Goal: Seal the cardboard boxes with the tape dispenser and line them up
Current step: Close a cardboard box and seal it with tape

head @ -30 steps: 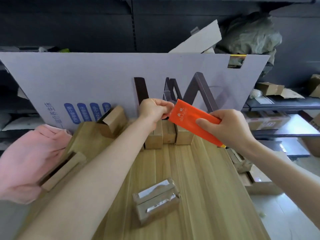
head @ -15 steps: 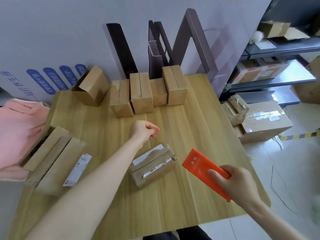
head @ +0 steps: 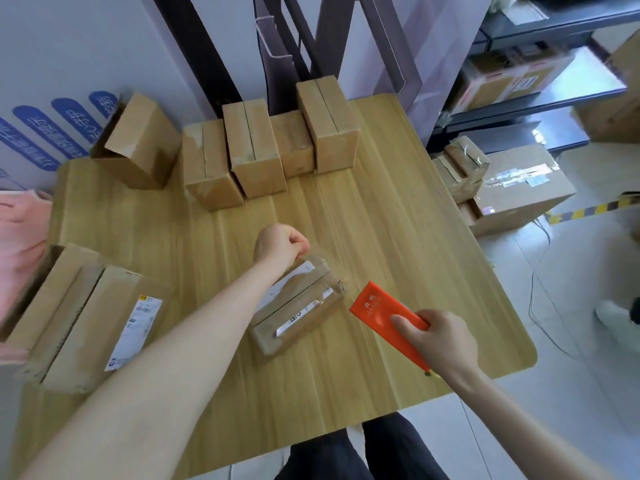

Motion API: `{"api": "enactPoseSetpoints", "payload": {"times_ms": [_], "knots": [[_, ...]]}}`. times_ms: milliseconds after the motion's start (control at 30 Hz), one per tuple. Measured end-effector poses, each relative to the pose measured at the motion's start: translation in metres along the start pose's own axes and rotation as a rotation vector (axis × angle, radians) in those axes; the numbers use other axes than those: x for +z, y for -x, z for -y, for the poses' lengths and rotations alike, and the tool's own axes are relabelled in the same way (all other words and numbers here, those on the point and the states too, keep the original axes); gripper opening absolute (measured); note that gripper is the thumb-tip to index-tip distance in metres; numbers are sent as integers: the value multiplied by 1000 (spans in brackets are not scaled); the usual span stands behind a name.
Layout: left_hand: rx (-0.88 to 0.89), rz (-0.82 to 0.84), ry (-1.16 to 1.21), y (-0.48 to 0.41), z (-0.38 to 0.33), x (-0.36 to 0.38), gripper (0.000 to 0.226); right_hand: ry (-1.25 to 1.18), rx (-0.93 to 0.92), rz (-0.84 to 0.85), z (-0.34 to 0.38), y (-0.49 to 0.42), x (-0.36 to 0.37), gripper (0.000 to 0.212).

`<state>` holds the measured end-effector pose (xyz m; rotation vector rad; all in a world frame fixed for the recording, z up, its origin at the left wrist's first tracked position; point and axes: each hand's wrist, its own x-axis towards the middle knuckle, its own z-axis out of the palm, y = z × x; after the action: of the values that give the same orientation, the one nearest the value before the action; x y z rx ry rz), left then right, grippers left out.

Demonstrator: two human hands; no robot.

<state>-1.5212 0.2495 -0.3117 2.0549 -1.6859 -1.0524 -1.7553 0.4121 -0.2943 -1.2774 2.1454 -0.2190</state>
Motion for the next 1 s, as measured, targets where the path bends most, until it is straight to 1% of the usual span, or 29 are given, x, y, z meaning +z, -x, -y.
{"api": "enactPoseSetpoints", "payload": {"times_ms": [133,333,400,500,533,567,600,633,667,733,867,1000], "knots": [[38,31,-94,-5,8,8,7,35,38,25,2,-7,7,40],[-14,51,-106,-9,20,21,11,94,20,21,11,-17,16,44],[-38,66,-122,-9,21,21,21,101,11,20,15,-18,17,44],[-86,80,-151,-7,24,19,62,121,13,23,17,-19,16,43],[-80,48,-149,-5,26,18,65,127,14,24,17,-18,15,43],[-52,3,-126,-3,27,18,57,130,14,27,16,-18,15,43],[-20,-20,-85,0,28,19,42,130,10,28,17,-18,15,43],[9,-12,-37,4,28,22,31,129,5,30,18,-18,15,43],[28,20,5,8,29,25,27,129,-3,34,19,-19,15,43],[31,71,71,14,32,31,26,141,-14,42,24,-21,14,43],[28,41,96,15,34,31,30,184,-35,35,29,-26,10,43],[53,47,109,15,35,29,31,200,-13,19,32,-22,11,44]]}}
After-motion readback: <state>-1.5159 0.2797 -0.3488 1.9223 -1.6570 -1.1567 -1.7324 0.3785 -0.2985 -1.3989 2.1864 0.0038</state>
